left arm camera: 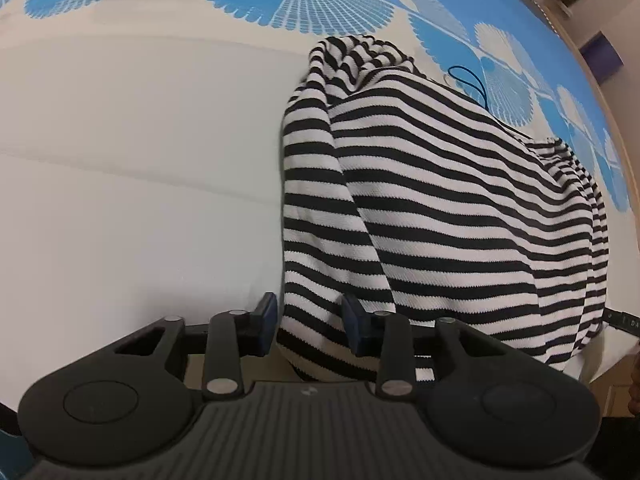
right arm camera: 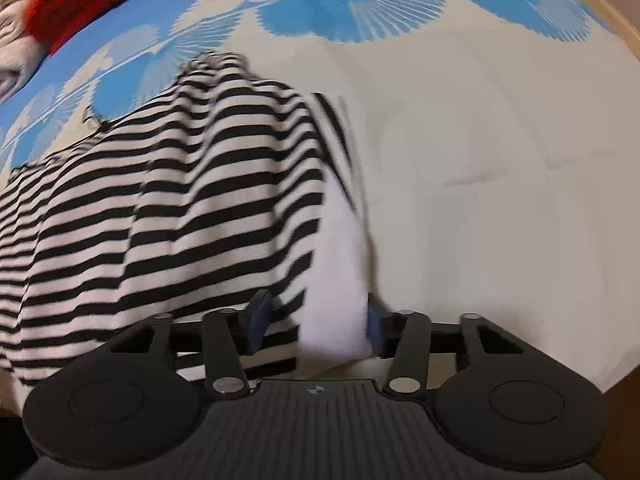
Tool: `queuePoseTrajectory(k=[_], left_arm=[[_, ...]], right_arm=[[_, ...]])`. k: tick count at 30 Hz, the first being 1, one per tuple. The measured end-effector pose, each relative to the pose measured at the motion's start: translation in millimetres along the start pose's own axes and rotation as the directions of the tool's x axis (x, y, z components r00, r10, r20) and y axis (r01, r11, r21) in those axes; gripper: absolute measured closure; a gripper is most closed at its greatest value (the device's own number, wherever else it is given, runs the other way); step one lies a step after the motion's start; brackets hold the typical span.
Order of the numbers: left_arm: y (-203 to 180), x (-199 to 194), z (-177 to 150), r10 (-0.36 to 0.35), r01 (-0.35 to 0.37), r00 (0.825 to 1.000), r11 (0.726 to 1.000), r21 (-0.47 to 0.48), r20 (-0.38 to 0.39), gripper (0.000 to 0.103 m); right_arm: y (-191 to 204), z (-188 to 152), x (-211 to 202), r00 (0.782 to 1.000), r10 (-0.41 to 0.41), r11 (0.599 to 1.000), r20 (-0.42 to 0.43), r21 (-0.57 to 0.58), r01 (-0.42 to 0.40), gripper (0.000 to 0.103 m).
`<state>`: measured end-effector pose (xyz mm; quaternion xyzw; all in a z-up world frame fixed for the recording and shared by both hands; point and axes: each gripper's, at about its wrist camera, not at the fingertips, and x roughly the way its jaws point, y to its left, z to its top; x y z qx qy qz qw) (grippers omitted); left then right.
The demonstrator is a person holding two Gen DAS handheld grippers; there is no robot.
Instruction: Fold small clothes
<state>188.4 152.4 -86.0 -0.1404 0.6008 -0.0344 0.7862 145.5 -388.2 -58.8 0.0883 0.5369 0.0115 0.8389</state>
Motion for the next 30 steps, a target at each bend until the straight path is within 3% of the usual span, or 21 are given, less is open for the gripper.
queuePoseTrajectory(k=[1, 3, 5, 8, 11, 13, 15, 17, 18, 20, 23, 30], left_arm=[[-1, 0, 0, -0.007, 0.007, 1.000, 1.000, 0.003, 0.003, 0.074], [-3, -2, 1, -0.015, 0.014, 1.000, 1.000, 0.014, 0.016, 0.088], [-6, -4, 0, -0.017, 0.016, 0.999, 1.000, 0.025, 0.034, 0.101], [-6, -19, -1, -0.020, 0.016, 0.994, 0.999, 0.035, 0.110, 0.102], [-1, -51, -5, -0.024, 0.021, 0.961, 1.000, 0.014, 0.275, 0.102], [3, -66, -10, -0.038, 0.042, 0.939, 0.999, -0.004, 0.341, 0.102], [7, -61, -11, -0.001, 0.011, 0.954, 0.999, -0.034, 0.300, 0.102], [12, -36, -9, 0.048, -0.040, 0.987, 0.998, -0.058, 0.156, 0.102], [10, -26, -9, 0.070, -0.066, 0.992, 0.997, -0.044, 0.108, 0.102], [6, -17, -9, 0.106, -0.106, 0.992, 0.994, -0.008, 0.074, 0.102], [5, -18, -7, 0.108, -0.108, 0.991, 0.994, -0.011, 0.077, 0.102], [10, -8, -6, 0.142, -0.142, 0.989, 0.990, 0.006, 0.043, 0.102]], right_arm=[[2, -1, -1, 1.000, 0.000, 1.000, 0.004, -0.014, 0.000, 0.063], [4, -1, -4, 1.000, -0.009, 0.999, 0.018, -0.031, 0.010, 0.080], [2, -1, -8, 1.000, 0.006, 1.000, 0.030, -0.029, -0.005, 0.086], [1, 1, -22, 0.995, 0.025, 0.999, 0.096, -0.028, -0.023, 0.089], [-12, 4, -51, 0.966, 0.083, 0.993, 0.243, 0.056, -0.100, 0.090], [-17, 2, -65, 0.945, 0.097, 0.988, 0.311, 0.082, -0.128, 0.090], [-19, 1, -64, 0.955, 0.069, 0.991, 0.288, 0.094, -0.100, 0.091], [-23, 0, -45, 0.985, 0.017, 0.991, 0.170, 0.124, -0.039, 0.091], [-23, 0, -37, 0.993, 0.001, 0.991, 0.121, 0.130, -0.016, 0.091], [-17, -2, -28, 0.996, -0.033, 0.995, 0.077, 0.095, 0.025, 0.091], [-8, 0, -34, 0.992, -0.053, 0.998, 0.113, 0.042, 0.048, 0.091], [-11, 1, -32, 0.989, -0.092, 0.995, 0.116, 0.053, 0.086, 0.091]])
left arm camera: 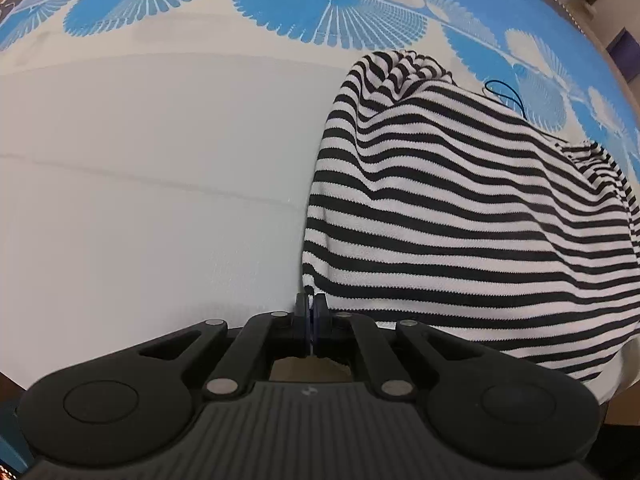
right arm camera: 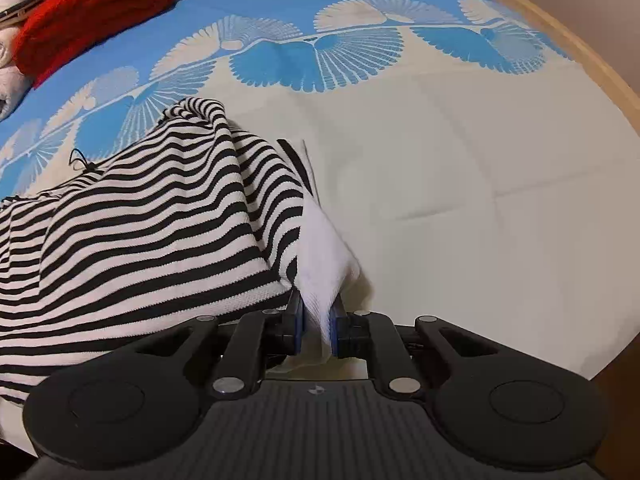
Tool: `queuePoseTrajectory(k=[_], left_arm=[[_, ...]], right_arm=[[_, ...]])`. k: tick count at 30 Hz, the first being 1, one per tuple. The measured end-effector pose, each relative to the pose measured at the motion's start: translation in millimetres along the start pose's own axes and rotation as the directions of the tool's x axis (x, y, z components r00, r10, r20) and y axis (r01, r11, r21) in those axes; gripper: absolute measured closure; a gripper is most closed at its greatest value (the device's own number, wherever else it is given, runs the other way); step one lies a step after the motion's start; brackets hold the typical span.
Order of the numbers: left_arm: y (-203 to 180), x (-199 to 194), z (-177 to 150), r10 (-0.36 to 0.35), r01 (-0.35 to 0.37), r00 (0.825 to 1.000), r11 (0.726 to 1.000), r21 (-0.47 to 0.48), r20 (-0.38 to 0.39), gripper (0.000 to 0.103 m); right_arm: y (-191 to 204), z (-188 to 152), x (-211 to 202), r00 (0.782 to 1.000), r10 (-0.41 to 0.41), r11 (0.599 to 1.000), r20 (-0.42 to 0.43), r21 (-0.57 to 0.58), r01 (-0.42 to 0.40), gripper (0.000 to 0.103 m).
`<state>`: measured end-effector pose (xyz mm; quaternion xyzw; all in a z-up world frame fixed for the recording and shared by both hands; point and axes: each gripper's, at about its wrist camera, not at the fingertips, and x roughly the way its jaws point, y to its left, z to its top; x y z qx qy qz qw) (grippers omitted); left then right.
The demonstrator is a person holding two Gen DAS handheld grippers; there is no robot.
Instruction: Fold small clothes
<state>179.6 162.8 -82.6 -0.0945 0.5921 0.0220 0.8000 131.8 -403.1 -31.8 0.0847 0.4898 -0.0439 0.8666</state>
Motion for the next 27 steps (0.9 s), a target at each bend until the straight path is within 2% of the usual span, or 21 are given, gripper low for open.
queuePoseTrajectory(k=[14, 17, 18, 19, 20, 21, 23, 25, 27], left_arm=[[-5, 22, 2, 0.048, -0.042, 0.996, 0.997, 0.067, -0.079, 0.101], [-5, 27, 2, 0.114, -0.106, 0.989, 0.990, 0.088, -0.093, 0.101], [-5, 27, 2, 0.138, -0.129, 0.986, 0.987, 0.092, -0.089, 0.100], [-3, 26, 3, 0.149, -0.143, 0.986, 0.986, 0.086, -0.079, 0.096], [-1, 23, 5, 0.153, -0.148, 0.987, 0.986, 0.073, -0.059, 0.084], [0, 18, 7, 0.156, -0.155, 0.988, 0.986, 0.059, -0.019, 0.077], [0, 4, 11, 0.162, -0.166, 0.984, 0.985, 0.054, 0.078, 0.074], [-5, -7, 14, 0.138, -0.149, 0.979, 0.986, 0.067, 0.147, 0.074], [-15, -17, 15, 0.092, -0.115, 0.974, 0.988, 0.100, 0.207, 0.074]], right_arm=[[6, -2, 10, 0.998, -0.035, 0.999, -0.053, -0.025, 0.033, 0.091], [7, -2, 11, 0.998, -0.041, 0.999, -0.056, -0.034, 0.039, 0.089], [7, -1, 11, 0.997, -0.055, 0.998, -0.053, -0.039, 0.053, 0.083], [7, 0, 11, 0.995, -0.089, 0.995, -0.044, -0.043, 0.087, 0.076], [6, 0, 10, 0.991, -0.130, 0.991, -0.031, -0.043, 0.129, 0.057], [6, 0, 8, 0.985, -0.174, 0.984, -0.010, -0.038, 0.173, 0.046], [5, 3, -1, 0.973, -0.224, 0.974, 0.055, -0.031, 0.226, 0.049], [9, 4, -10, 0.957, -0.260, 0.962, 0.128, -0.052, 0.268, 0.052], [10, 5, -18, 0.953, -0.239, 0.965, 0.188, -0.058, 0.254, 0.052]])
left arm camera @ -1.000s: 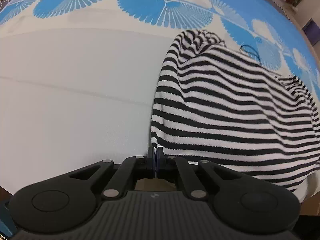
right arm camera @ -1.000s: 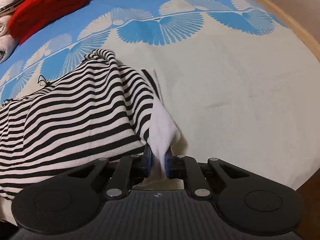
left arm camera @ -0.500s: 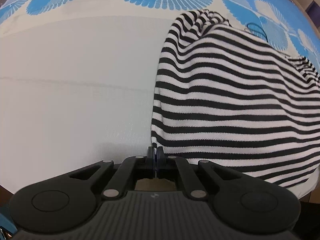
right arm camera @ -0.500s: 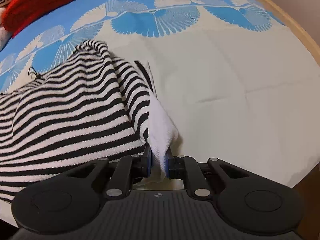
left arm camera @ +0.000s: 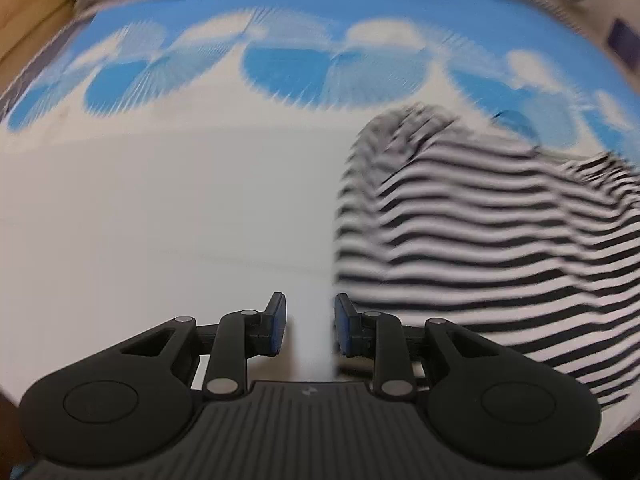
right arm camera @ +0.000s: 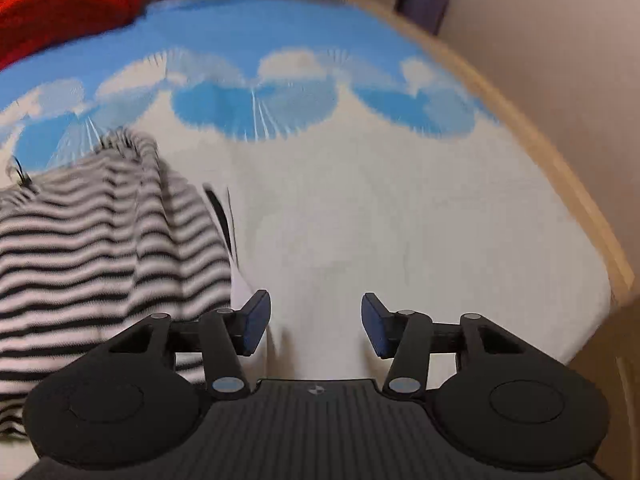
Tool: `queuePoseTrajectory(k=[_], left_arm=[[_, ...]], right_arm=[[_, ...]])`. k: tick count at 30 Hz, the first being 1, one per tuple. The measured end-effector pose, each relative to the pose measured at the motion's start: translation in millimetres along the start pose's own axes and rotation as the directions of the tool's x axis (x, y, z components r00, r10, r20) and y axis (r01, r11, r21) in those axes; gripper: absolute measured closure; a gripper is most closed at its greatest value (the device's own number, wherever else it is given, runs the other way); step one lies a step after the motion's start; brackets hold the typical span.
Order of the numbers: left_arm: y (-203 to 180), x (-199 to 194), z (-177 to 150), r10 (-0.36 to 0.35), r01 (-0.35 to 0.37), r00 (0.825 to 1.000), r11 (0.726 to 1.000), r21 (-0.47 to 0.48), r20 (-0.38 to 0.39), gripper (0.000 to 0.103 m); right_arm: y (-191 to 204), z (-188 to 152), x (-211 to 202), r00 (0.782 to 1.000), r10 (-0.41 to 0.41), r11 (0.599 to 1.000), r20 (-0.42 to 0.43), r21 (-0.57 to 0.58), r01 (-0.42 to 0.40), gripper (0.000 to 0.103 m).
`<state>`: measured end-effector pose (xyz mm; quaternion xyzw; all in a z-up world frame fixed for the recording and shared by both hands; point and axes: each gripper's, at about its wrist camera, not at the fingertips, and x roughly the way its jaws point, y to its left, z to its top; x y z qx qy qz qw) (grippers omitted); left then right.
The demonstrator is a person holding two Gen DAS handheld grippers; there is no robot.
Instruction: Fold small clothes
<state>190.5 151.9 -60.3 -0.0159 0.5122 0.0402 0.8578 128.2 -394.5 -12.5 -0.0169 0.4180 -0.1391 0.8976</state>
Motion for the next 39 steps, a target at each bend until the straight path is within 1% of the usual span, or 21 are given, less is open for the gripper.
queuePoseTrajectory(k=[2, 4, 5, 7, 9, 11, 12, 13, 15, 16, 17, 20, 22, 24, 25, 27, 28, 30, 33, 36, 39], left_arm=[[-12, -6, 3, -0.048, 0.046, 0.998, 0.998, 0.046, 0.039, 0.074], [-24, -8, 3, -0.090, 0.086, 0.995, 0.993, 0.085, 0.052, 0.074], [-29, -10, 2, -0.108, 0.102, 0.993, 0.989, 0.104, 0.053, 0.074], [-38, -11, -1, -0.146, 0.140, 0.989, 0.981, 0.134, 0.034, 0.074], [-51, -4, -5, -0.165, 0.161, 0.986, 0.973, 0.165, 0.008, 0.074], [-59, 2, -10, -0.163, 0.166, 0.986, 0.964, 0.208, -0.030, 0.073], [-64, 7, -12, -0.147, 0.156, 0.988, 0.960, 0.232, -0.055, 0.071], [-66, 14, -16, -0.119, 0.137, 0.989, 0.957, 0.254, -0.084, 0.070], [-68, 27, -23, -0.057, 0.093, 0.989, 0.957, 0.275, -0.137, 0.063], [-66, 32, -23, -0.028, 0.070, 0.987, 0.961, 0.268, -0.157, 0.060], [-62, 35, -21, -0.019, 0.061, 0.986, 0.965, 0.254, -0.163, 0.054], [-53, 36, -14, -0.011, 0.042, 0.987, 0.979, 0.198, -0.158, 0.053], [-48, 35, -9, 0.006, 0.018, 0.990, 0.986, 0.166, -0.141, 0.053], [-46, 28, -1, 0.007, 0.005, 0.995, 0.992, 0.124, -0.099, 0.053], [-43, 24, 4, 0.004, 0.002, 0.998, 0.995, 0.095, -0.067, 0.052], [-39, 18, 13, -0.001, 0.002, 1.000, 0.999, 0.043, -0.020, 0.051], [-35, 16, 17, -0.009, 0.009, 1.000, 1.000, 0.004, -0.001, 0.051], [-29, 13, 24, -0.026, 0.028, 1.000, 0.997, -0.078, 0.015, 0.051], [-14, 15, 33, -0.076, 0.080, 0.997, 0.976, -0.204, 0.025, 0.051], [-10, 22, 38, -0.099, 0.097, 0.995, 0.963, -0.250, 0.002, 0.051], [-15, 28, 40, -0.145, 0.138, 0.989, 0.959, -0.249, -0.007, 0.051]], right_arm=[[-3, 2, -7, 0.995, 0.086, 0.996, 0.049, 0.021, -0.087, 0.052], [0, 2, -11, 0.980, 0.188, 0.982, 0.063, 0.006, -0.189, 0.052], [4, 1, -10, 0.969, 0.243, 0.970, 0.048, -0.011, -0.243, 0.052], [15, -3, -6, 0.954, 0.299, 0.952, 0.001, -0.062, -0.298, 0.052], [30, -10, 2, 0.952, 0.297, 0.944, -0.073, -0.130, -0.304, 0.052], [41, -21, 19, 0.950, 0.247, 0.944, -0.191, -0.174, -0.280, 0.052], [44, -25, 28, 0.948, 0.209, 0.947, -0.239, -0.192, -0.257, 0.051], [45, -28, 35, 0.943, 0.191, 0.949, -0.272, -0.195, -0.248, 0.051], [46, -28, 40, 0.937, 0.191, 0.952, -0.294, -0.179, -0.250, 0.050], [46, -27, 40, 0.936, 0.191, 0.952, -0.295, -0.177, -0.250, 0.049], [46, -27, 41, 0.936, 0.189, 0.952, -0.297, -0.178, -0.249, 0.048], [46, -25, 45, 0.936, 0.187, 0.950, -0.298, -0.186, -0.249, 0.048], [47, -24, 41, 0.940, 0.183, 0.948, -0.289, -0.200, -0.246, 0.047], [47, -21, 31, 0.956, 0.172, 0.950, -0.239, -0.216, -0.225, 0.048], [46, -17, 27, 0.965, 0.170, 0.953, -0.200, -0.216, -0.213, 0.049], [41, -8, 20, 0.976, 0.179, 0.962, -0.120, -0.186, -0.200, 0.049], [37, -4, 17, 0.981, 0.177, 0.969, -0.077, -0.162, -0.188, 0.049], [32, 4, 15, 0.986, 0.166, 0.978, -0.021, -0.125, -0.168, 0.049], [24, 17, 17, 0.988, 0.151, 0.987, 0.031, -0.051, -0.150, 0.049], [20, 27, 24, 0.985, 0.167, 0.986, 0.045, 0.020, -0.168, 0.047], [27, 32, 33, 0.979, 0.202, 0.979, 0.022, 0.027, -0.203, 0.047]])
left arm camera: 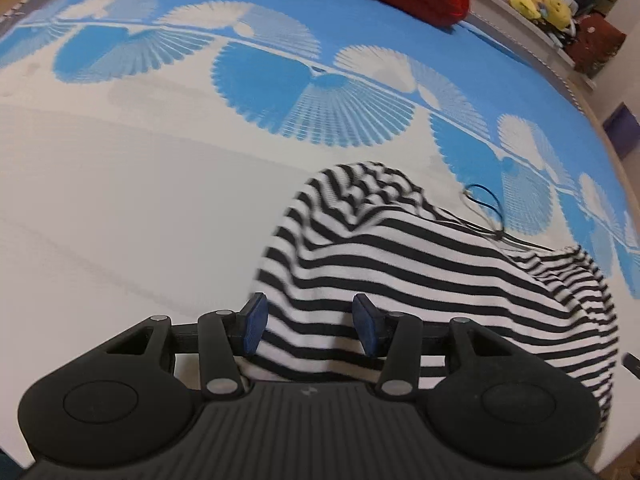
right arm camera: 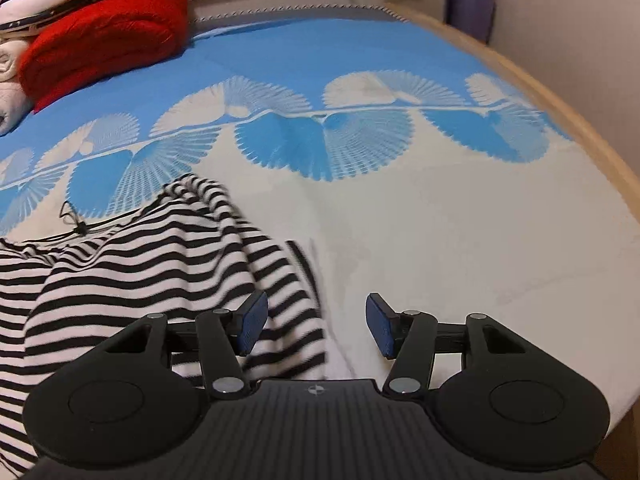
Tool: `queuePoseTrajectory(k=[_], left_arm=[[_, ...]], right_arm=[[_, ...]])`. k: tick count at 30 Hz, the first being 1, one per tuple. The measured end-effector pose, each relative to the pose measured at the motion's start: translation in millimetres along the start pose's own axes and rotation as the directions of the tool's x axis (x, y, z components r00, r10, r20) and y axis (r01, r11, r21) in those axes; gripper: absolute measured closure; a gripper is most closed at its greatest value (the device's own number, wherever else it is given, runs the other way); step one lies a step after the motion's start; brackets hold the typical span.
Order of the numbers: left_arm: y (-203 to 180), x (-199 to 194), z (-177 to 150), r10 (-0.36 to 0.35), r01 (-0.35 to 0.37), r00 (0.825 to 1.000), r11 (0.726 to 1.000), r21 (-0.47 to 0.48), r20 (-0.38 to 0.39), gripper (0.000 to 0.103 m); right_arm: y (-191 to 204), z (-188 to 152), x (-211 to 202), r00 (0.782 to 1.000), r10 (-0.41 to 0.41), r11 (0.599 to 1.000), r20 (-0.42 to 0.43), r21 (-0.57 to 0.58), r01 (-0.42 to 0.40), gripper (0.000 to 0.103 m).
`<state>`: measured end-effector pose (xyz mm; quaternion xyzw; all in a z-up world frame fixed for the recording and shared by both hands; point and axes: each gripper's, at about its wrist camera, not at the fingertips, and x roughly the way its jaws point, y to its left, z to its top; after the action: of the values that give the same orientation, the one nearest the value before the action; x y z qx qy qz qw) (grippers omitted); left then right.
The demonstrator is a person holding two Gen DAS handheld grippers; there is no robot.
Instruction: Fold small clothes
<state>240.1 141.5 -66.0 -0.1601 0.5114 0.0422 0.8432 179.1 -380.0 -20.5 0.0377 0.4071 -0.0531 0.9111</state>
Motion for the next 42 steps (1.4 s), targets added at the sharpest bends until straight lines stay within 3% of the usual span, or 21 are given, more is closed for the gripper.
queuePoseTrajectory(k=[8, 16, 18, 19, 20, 21, 24, 26, 30, 33, 34, 36, 39, 42], left_arm=[[-1, 31, 18, 0.005, -0.005, 1.000, 0.999, -0.037, -0.002, 0.051], [8, 52, 42, -0.031, 0.036, 0.998, 0.996, -0.082, 0.053, 0.051], [5, 63, 47, -0.058, 0.059, 0.998, 0.996, -0.063, 0.030, 0.053], [3, 67, 48, -0.061, 0.062, 0.998, 0.997, -0.040, 0.019, 0.056], [-1, 70, 49, -0.054, 0.054, 0.998, 0.999, -0.006, 0.024, 0.074], [-5, 70, 51, -0.050, 0.049, 0.998, 0.998, 0.029, 0.036, 0.099], [-17, 55, 60, -0.045, 0.028, 0.987, 0.993, 0.112, 0.153, 0.102], [-22, 41, 63, -0.066, 0.032, 0.965, 0.990, 0.139, 0.252, 0.102], [-34, 44, 63, -0.073, 0.016, 0.949, 0.983, 0.184, 0.307, 0.102], [-39, 59, 62, -0.040, -0.010, 0.963, 0.983, 0.185, 0.265, 0.101], [-38, 67, 62, -0.030, -0.009, 0.977, 0.983, 0.181, 0.209, 0.101], [-32, 75, 62, -0.062, 0.047, 0.994, 0.987, 0.151, 0.094, 0.088], [-23, 52, 66, -0.111, 0.090, 0.983, 0.985, 0.146, 0.144, 0.077], [-20, 27, 64, -0.237, 0.209, 0.961, 0.959, 0.191, 0.141, 0.077]], right_arm=[[31, 11, 34, 1.000, -0.009, 0.999, -0.004, -0.038, 0.009, 0.046], [42, 25, 69, 0.999, -0.025, 0.998, 0.020, -0.064, 0.026, 0.050], [44, 28, 74, 1.000, -0.003, 0.996, 0.025, -0.087, 0.005, 0.072], [45, 29, 76, 1.000, 0.012, 0.995, 0.024, -0.101, -0.009, 0.078], [47, 30, 78, 0.999, 0.025, 0.993, 0.026, -0.118, -0.022, 0.091], [50, 30, 78, 0.999, 0.036, 0.990, 0.030, -0.138, -0.031, 0.103], [50, 36, 66, 0.993, 0.010, 0.991, 0.119, -0.133, 0.006, 0.103], [35, 47, 49, 0.978, -0.006, 1.000, 0.208, -0.024, 0.012, 0.103], [20, 49, 50, 0.961, -0.126, 0.992, 0.246, 0.061, 0.114, 0.103], [17, 47, 69, 0.979, -0.121, 0.991, 0.165, 0.070, 0.111, 0.103], [19, 45, 81, 0.992, -0.091, 0.995, 0.091, 0.055, 0.087, 0.102], [22, 41, 94, 0.997, -0.072, 0.997, -0.008, 0.030, 0.073, 0.093], [27, 44, 74, 0.995, -0.077, 0.997, 0.061, 0.011, 0.076, 0.076], [24, 45, 39, 0.992, 0.024, 1.000, 0.125, -0.008, -0.023, 0.074]])
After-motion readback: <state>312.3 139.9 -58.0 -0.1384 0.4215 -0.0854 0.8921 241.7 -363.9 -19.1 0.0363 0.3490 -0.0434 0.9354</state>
